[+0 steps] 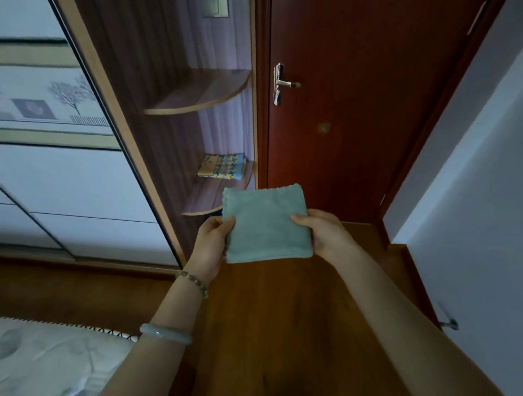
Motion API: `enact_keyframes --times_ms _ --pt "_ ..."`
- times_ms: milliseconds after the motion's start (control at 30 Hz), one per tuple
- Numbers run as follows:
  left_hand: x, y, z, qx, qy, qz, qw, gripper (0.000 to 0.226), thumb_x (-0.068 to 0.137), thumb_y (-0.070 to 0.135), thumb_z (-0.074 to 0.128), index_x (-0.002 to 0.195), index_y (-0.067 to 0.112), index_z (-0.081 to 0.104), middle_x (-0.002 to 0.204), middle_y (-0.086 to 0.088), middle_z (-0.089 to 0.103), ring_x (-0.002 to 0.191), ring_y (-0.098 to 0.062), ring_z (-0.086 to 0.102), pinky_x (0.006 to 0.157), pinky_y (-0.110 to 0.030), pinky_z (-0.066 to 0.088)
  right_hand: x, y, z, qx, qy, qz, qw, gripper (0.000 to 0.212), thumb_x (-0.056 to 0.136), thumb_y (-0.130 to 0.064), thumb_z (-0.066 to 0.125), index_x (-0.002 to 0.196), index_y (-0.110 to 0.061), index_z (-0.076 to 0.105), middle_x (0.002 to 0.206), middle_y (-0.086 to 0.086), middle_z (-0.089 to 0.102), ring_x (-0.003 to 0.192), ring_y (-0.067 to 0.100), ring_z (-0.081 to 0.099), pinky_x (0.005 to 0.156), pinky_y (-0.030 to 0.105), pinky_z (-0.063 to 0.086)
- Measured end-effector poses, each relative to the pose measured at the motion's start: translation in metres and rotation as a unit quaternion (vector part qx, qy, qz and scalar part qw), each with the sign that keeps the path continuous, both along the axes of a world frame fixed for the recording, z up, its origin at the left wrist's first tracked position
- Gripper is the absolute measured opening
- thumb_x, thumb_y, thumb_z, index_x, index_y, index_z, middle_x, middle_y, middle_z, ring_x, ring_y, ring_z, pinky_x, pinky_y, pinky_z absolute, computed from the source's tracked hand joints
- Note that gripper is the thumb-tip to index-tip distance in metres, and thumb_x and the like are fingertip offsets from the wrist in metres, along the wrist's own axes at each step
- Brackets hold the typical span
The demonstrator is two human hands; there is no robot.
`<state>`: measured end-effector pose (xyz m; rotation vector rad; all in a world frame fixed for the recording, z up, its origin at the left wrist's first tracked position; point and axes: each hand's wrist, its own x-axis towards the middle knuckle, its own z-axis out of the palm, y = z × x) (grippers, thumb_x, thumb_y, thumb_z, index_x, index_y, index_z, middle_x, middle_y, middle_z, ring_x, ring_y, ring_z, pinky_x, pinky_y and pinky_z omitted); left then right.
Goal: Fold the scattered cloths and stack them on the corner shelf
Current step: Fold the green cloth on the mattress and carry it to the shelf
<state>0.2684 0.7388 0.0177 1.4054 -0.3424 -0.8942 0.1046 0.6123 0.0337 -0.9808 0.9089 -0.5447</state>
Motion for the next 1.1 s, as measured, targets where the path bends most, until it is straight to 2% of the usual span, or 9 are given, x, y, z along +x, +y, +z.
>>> enact_keyframes --times_ms 67,233,333,500,633,733,867,1000,1100 --pt "0.018 -0.025 -0.007 0.013 -0.003 0.009 1.000 0.018 0.096 0.014 0.054 0.078 0.009 0.052 0.079 -0.009 0.067 0.072 -0.024 0.065 0.069 -0.041 0.054 0.022 -0.030 -0.008 0.007 0.011 0.014 1.000 0.022 0.083 -0.003 0.068 0.105 -0.006 0.067 0.108 0.011 0.071 0.101 0.027 0.067 0.090 0.048 0.053" --pt "0.077 -0.092 -0.031 0.035 0.010 0.032 0.999 0.011 0.095 0.014 0.056 0.087 0.007 0.054 0.090 -0.016 0.066 0.081 -0.030 0.065 0.076 -0.041 0.053 0.087 -0.107 -0.033 0.016 0.021 0.044 0.999 0.017 0.086 -0.001 0.064 0.101 -0.008 0.066 0.105 0.011 0.071 0.101 0.026 0.067 0.092 0.048 0.052" --pt "0.123 -0.137 -0.048 0.046 0.007 0.037 0.998 0.013 0.094 0.017 0.057 0.093 0.005 0.053 0.094 -0.022 0.059 0.086 -0.034 0.059 0.078 -0.049 0.048 0.136 -0.159 -0.052 0.020 0.029 0.058 0.998 0.019 0.084 -0.001 0.065 0.102 -0.007 0.066 0.105 0.010 0.071 0.100 0.025 0.067 0.092 0.047 0.052" --pt "0.199 -0.214 -0.070 0.066 -0.010 0.083 0.994 0.022 0.095 0.017 0.056 0.076 0.012 0.048 0.067 -0.008 0.051 0.060 -0.021 0.050 0.054 -0.031 0.040 0.227 -0.246 -0.079 0.039 0.039 0.078 0.995 0.021 0.083 0.000 0.066 0.103 -0.004 0.066 0.107 0.016 0.070 0.100 0.029 0.067 0.088 0.044 0.054" --pt "0.254 -0.252 -0.083 0.074 -0.005 0.108 0.991 0.021 0.096 0.016 0.054 0.077 0.016 0.048 0.058 0.003 0.051 0.043 -0.005 0.051 0.041 -0.020 0.039 0.295 -0.299 -0.096 0.047 0.041 0.123 0.990 0.031 0.082 -0.002 0.067 0.113 -0.001 0.064 0.110 0.016 0.070 0.102 0.030 0.067 0.091 0.046 0.053" --pt "0.287 -0.273 -0.095 0.095 0.024 0.129 0.987 0.021 0.097 0.014 0.052 0.077 0.017 0.047 0.057 0.006 0.052 0.038 0.003 0.050 0.037 -0.014 0.039 0.338 -0.323 -0.109 0.053 0.049 0.152 0.986 0.032 0.084 0.000 0.064 0.116 0.002 0.061 0.113 0.019 0.068 0.104 0.033 0.065 0.092 0.047 0.052" --pt "0.323 -0.284 -0.124 0.128 0.050 0.161 0.977 0.019 0.097 0.015 0.054 0.079 0.015 0.047 0.061 0.003 0.047 0.036 0.002 0.049 0.035 -0.014 0.038 0.390 -0.346 -0.143 0.074 0.086 0.195 0.974 0.034 0.085 0.000 0.062 0.119 0.003 0.059 0.116 0.020 0.066 0.106 0.034 0.063 0.097 0.050 0.048" --pt "0.354 -0.281 -0.170 0.164 0.075 0.189 0.965 0.012 0.096 0.015 0.055 0.086 0.011 0.051 0.067 0.000 0.055 0.042 -0.002 0.055 0.038 -0.016 0.040 0.435 -0.352 -0.185 0.079 0.111 0.255 0.957 0.017 0.087 0.000 0.060 0.104 -0.004 0.063 0.099 0.013 0.069 0.090 0.026 0.066 0.082 0.040 0.053" --pt "0.378 -0.277 -0.213 0.203 0.077 0.214 0.953 0.014 0.093 0.022 0.060 0.097 0.008 0.058 0.083 -0.008 0.062 0.059 -0.014 0.058 0.044 -0.022 0.044 0.464 -0.353 -0.233 0.085 0.124 0.289 0.946 0.015 0.085 0.000 0.062 0.097 -0.010 0.065 0.102 0.014 0.068 0.092 0.026 0.065 0.083 0.042 0.052"
